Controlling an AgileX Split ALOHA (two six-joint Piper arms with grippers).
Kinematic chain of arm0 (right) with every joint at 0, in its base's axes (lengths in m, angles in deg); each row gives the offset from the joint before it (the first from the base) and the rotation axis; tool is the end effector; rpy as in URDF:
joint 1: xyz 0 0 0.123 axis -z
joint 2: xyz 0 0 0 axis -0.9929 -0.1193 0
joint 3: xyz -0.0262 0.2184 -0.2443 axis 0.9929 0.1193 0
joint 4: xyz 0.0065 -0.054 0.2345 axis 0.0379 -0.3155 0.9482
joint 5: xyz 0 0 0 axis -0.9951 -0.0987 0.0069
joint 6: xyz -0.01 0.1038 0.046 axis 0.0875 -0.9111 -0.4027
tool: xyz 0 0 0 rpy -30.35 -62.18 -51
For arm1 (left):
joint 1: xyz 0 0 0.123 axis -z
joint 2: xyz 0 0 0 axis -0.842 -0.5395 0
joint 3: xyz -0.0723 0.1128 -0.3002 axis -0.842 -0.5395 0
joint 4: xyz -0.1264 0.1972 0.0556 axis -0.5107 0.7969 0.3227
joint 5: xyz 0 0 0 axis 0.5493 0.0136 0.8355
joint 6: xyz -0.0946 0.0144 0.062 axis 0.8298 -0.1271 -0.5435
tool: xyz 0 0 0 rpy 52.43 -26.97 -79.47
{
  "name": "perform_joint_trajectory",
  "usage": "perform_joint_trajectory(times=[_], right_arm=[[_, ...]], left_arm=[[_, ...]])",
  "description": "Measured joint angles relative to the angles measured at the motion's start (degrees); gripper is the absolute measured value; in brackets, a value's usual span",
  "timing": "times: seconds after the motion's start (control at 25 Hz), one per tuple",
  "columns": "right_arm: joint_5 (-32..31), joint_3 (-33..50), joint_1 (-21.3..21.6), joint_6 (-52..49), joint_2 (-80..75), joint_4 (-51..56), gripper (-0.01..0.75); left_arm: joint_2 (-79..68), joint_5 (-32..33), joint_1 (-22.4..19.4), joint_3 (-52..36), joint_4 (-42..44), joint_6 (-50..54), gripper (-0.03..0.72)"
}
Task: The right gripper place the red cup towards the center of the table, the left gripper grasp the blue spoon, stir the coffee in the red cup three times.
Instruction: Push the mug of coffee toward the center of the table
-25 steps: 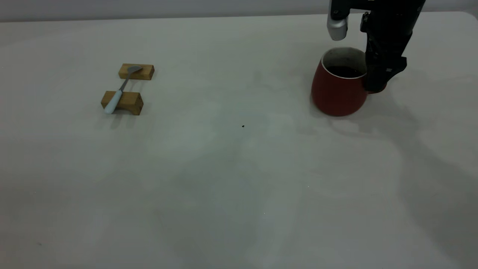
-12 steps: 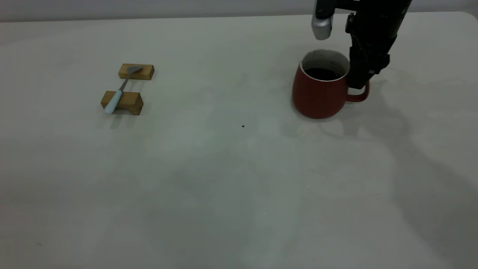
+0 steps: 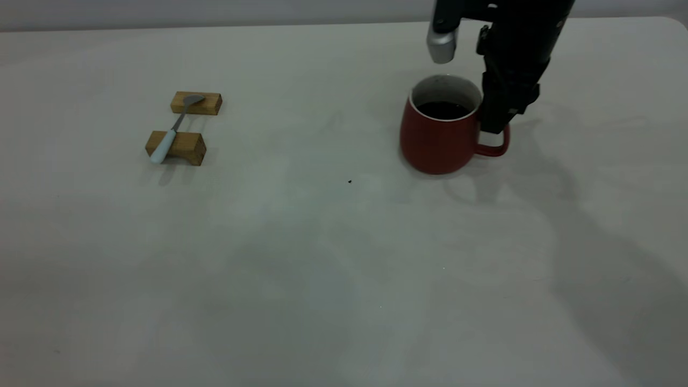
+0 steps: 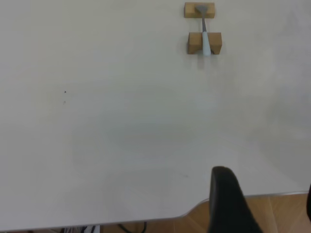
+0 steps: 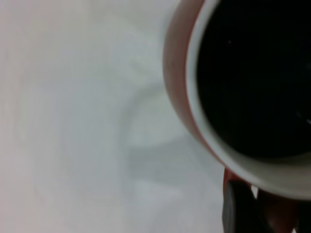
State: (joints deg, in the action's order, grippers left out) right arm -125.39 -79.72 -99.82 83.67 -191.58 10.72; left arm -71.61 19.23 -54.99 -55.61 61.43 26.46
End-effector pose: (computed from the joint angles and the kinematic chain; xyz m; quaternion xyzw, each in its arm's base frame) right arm 0.4566 0.1495 0.0686 -0.6339 0.7672 0.0178 0.0960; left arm -0.0433 0.0008 0.2498 0.0236 0.8692 -0.0119 0.4937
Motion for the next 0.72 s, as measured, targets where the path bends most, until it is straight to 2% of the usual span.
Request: perform_joint_trajectory(times=[0.72], right_arm=[[4.6, 0.0, -4.1, -0.1, -1.0, 4.5, 0.302]], left_arm=[[0.0, 0.0, 0.0, 0.0, 0.0, 0.0, 0.464]])
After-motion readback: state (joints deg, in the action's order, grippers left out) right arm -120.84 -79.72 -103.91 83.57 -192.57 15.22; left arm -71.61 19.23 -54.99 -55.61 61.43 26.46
